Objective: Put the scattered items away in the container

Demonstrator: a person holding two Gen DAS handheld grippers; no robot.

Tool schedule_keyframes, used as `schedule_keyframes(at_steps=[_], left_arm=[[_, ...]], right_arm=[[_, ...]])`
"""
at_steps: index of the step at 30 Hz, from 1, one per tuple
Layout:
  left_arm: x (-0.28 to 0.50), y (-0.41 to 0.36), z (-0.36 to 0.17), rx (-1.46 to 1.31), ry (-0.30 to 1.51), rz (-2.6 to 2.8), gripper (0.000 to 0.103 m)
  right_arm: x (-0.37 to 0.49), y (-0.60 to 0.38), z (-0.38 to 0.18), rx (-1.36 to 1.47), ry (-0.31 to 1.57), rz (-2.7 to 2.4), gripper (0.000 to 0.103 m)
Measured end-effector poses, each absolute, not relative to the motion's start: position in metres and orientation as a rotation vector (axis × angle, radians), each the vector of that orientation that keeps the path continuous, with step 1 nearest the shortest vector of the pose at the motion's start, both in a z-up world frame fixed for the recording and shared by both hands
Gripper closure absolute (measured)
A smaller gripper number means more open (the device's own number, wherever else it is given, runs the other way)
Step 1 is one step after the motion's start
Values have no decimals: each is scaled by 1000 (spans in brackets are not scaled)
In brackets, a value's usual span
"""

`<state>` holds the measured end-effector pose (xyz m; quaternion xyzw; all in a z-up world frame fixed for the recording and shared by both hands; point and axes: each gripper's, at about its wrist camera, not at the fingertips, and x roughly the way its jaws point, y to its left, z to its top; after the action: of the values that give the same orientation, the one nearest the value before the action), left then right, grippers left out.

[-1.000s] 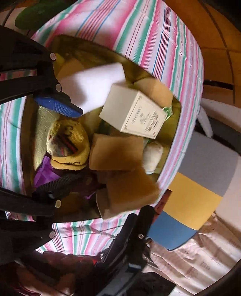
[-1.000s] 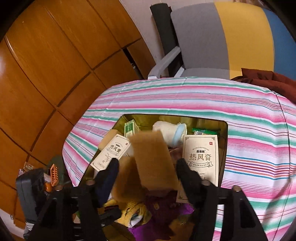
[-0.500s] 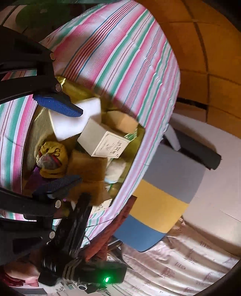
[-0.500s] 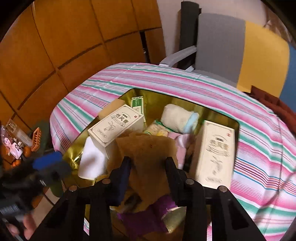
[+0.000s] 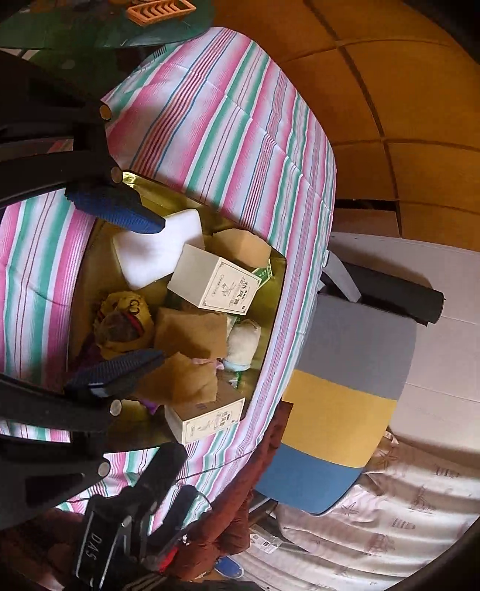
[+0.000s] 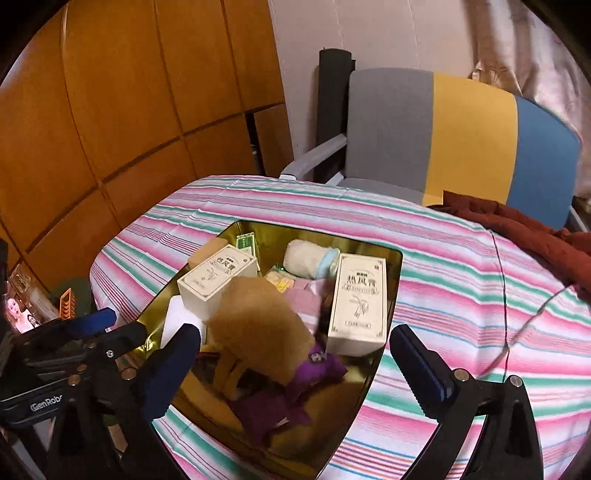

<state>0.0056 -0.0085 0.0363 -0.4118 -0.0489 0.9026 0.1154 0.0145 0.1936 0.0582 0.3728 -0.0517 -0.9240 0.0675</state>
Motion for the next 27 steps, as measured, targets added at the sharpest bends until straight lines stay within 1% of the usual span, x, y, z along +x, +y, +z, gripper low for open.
schedule_keyframes(at_steps=[5, 9, 15, 23, 27], left_arm=[[8, -13, 43, -1192, -120, 2691, 38], [6, -12, 54, -1177, -63, 2744, 38], [6, -12, 64, -1160, -58, 2790, 39], [11, -12, 70, -1150, 10, 2934, 39], [9, -17, 70, -1170, -19, 2950, 39]], right_arm=[[18, 191, 50, 1170, -217, -2804, 0], [17, 186, 51, 1189, -192, -2863, 0], [18, 182, 60, 1138, -195, -2888, 0], [16, 178, 62, 1149, -156, -2927, 0], [16, 177, 61, 1153, -124, -2946, 0]])
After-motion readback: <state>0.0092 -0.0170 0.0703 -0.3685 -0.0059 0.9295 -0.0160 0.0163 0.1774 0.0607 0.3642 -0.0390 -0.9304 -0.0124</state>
